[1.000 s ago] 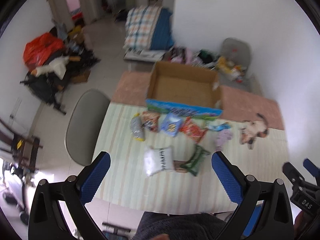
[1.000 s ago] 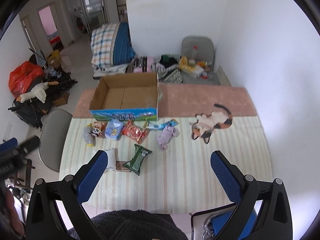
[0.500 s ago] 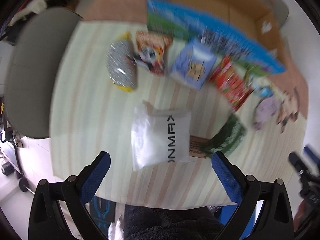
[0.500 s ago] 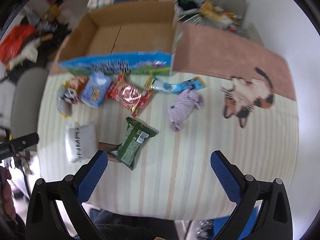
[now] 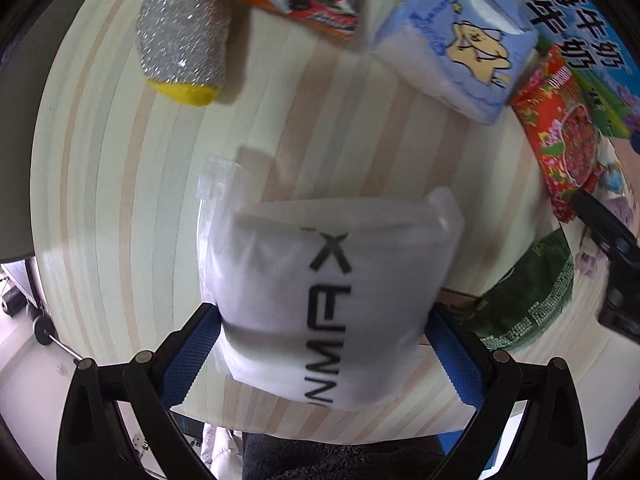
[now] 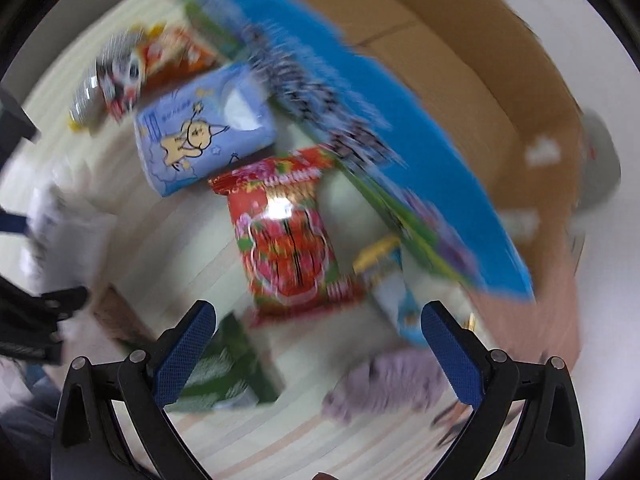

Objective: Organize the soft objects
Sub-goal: 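Grasp the white NMAX pouch with left tool while right tool grasps red floral bag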

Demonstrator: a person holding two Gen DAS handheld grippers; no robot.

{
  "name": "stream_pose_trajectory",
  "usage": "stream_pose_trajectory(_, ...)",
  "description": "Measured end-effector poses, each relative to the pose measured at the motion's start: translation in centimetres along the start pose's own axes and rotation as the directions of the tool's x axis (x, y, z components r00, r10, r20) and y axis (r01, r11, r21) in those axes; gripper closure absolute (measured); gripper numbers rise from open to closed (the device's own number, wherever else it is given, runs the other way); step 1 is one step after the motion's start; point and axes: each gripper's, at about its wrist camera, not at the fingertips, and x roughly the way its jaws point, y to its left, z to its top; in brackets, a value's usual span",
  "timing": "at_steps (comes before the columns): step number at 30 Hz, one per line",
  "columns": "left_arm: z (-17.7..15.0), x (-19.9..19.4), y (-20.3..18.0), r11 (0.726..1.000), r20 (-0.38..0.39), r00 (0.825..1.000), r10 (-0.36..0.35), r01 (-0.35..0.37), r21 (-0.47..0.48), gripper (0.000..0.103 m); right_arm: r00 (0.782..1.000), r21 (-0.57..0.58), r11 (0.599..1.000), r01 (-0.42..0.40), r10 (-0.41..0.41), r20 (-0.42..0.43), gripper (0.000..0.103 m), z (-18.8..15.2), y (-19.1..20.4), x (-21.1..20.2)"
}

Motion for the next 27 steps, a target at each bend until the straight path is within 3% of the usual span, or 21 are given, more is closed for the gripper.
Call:
stream_pose_trajectory(6,-0.5,0.1,0.6,1.000,0.001,1.000,0.007,-0.007,-0.005,0.000,0.999,-0.117,0.993,-0.016,0.011,-0.045,0.000,3.2,1.5,3.1)
stream_pose_trajectory(11,-0.7,1.0,0.6,0.999,-0.001,0.999,0.044,-0.044,0.001,0.000,0.995,-0.099,0.992,-0.075,0.067,-0.079,0.001,4.8,0.8,4.9)
stream_pose_trajectory(16,-1.0,2.0,1.2,0.999,-0.008,0.999,0.048,-0.048,-0.002,0.000,0.991,-0.070,0.992,-0.109,0.103,-0.084,0.011,6.4,0.2,5.6)
stream_pose_trajectory(19,-1.4,1.9,2.2,1.000,-0.016,1.000,0.007,-0.007,-0.018,0.000,0.989,-0.036,0.992,-0.118,0.114,-0.093,0.024,7.3,0.5,6.2)
stream_pose_trajectory(21,-1.1,1.7,3.8,0.998,-0.028,0.998,-0.053,0.052,-0.028,0.000,0.986,-0.009,0.991,-0.131,0.129,-0.108,0.038,7.5,0.0,6.0)
stream_pose_trajectory(23,-1.6,1.7,4.8,0.994,-0.036,0.995,-0.095,0.093,-0.047,0.000,0.978,0.022,0.986,-0.163,0.164,-0.129,0.044,7.5,-0.9,5.8)
stream_pose_trajectory(27,-2.2,2.4,6.2,0.990,-0.038,0.991,-0.130,0.127,-0.068,0.000,0.954,0.090,0.964,-0.251,0.262,-0.146,0.044,7.7,-2.5,5.6)
